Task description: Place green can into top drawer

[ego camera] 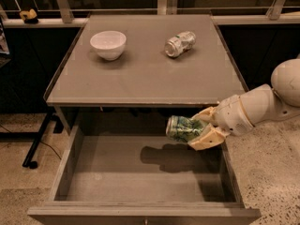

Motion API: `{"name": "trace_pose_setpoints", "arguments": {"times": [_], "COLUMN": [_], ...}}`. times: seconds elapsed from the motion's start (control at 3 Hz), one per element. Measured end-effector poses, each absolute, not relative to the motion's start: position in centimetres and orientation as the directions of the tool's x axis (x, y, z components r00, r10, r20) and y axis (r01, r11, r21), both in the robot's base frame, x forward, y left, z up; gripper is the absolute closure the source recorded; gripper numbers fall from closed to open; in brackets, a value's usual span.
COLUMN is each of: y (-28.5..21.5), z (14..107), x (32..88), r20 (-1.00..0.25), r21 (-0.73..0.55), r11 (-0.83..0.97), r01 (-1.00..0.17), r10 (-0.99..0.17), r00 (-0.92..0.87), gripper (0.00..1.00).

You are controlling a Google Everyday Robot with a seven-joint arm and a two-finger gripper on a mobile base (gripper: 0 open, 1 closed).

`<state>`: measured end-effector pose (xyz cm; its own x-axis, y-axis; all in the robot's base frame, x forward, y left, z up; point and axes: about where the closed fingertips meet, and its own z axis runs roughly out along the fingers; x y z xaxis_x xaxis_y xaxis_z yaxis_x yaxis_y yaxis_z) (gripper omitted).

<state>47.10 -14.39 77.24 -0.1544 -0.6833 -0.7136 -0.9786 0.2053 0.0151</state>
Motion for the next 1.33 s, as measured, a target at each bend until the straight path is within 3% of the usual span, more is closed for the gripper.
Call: {"name": "trace_pose_setpoints", "arguments": {"times": [1.33], "y": [-16.5], "z": [68.6], "x": [47.4], "r20": [-0.708], "r21": [0.116], "r11": [0.339], "r01": [-0.933], "r10": [-0.631], "r00": [-0.317], "gripper": [1.00]}}
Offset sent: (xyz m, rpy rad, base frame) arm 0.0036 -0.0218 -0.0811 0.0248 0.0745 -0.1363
